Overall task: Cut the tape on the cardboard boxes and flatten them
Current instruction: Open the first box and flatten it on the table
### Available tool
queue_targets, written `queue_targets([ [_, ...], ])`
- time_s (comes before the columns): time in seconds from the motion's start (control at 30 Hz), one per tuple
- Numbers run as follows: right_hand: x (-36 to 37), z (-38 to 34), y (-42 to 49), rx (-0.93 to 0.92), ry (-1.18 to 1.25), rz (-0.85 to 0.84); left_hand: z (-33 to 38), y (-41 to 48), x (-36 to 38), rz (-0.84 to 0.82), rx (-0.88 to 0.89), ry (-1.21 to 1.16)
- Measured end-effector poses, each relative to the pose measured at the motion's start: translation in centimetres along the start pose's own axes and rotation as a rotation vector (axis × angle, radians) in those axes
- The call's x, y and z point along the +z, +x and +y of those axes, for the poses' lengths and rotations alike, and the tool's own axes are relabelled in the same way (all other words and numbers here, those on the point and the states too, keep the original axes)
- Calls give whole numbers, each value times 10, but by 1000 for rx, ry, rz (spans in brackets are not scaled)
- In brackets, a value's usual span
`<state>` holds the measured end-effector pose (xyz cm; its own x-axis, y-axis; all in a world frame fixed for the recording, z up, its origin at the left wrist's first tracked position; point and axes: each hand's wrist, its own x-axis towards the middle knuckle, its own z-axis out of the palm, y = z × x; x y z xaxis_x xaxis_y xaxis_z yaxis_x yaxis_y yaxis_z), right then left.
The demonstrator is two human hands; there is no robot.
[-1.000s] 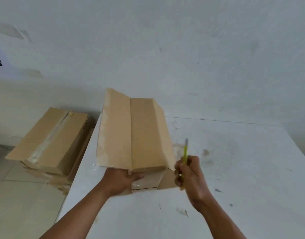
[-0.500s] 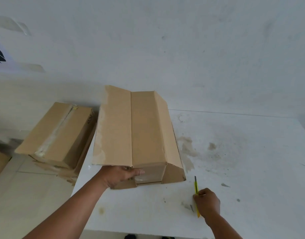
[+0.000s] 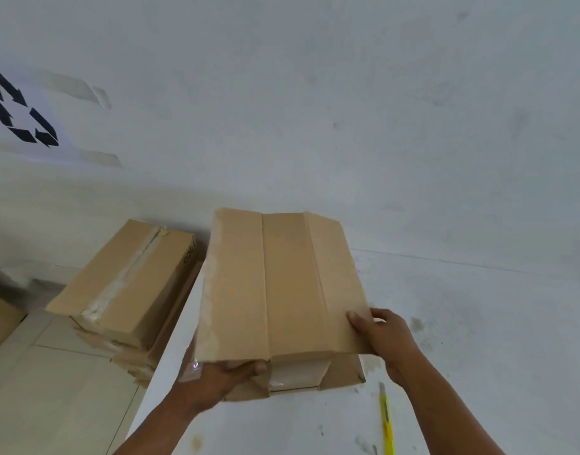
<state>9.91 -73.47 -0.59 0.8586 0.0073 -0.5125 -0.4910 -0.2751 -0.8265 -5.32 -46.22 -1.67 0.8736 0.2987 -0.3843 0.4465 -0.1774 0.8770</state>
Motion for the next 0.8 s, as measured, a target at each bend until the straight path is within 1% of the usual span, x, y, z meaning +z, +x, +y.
queue_targets([
  [0.07,-3,-3,-1,-36,-82,69,-10,-7,-14,111,137,31],
  [0.1,-4,-6,-3,-56,-112,94,-9,-11,-18,126,170,31],
  [0.17,-2,-12,-11,-94,-133,132,-5,-20,-24,96,186,33],
  [0.23,0,-17,-18,-122,-143,155,-4,-23,-32,67,169,50],
  [0.27,1,-19,-21,-129,-154,167,-4,-23,-38,78,154,25],
  [0.33,4,-24,-28,-151,-204,200,-6,-20,-48,155,88,-74],
  [0.37,5,-27,-32,-164,-235,217,-7,-17,-51,211,65,-81],
  [0.4,5,-32,-37,-182,-261,233,-5,-15,-53,269,73,-28],
  [0.43,6,-37,-43,-204,-280,246,-4,-12,-55,333,115,87],
  [0.5,8,-49,-56,-245,-296,265,5,-7,-55,428,262,313],
  [0.53,10,-55,-63,-266,-298,270,14,-4,-52,428,365,382],
  [0.57,13,-59,-71,-291,-304,273,25,-1,-46,381,472,406],
  [0.6,16,-64,-78,-317,-322,272,39,0,-38,291,541,394],
  [0.63,19,-68,-85,-345,-343,268,51,0,-27,167,563,346],
  [0.67,23,-71,-91,-371,-365,260,62,0,-15,35,549,304],
  [0.7,26,-73,-96,-396,-378,250,71,1,-3,-60,520,289],
  [0.73,31,-75,-101,-422,-375,238,79,3,10,-110,490,317],
  [0.8,42,-77,-110,-486,-352,190,89,5,31,-135,462,380],
])
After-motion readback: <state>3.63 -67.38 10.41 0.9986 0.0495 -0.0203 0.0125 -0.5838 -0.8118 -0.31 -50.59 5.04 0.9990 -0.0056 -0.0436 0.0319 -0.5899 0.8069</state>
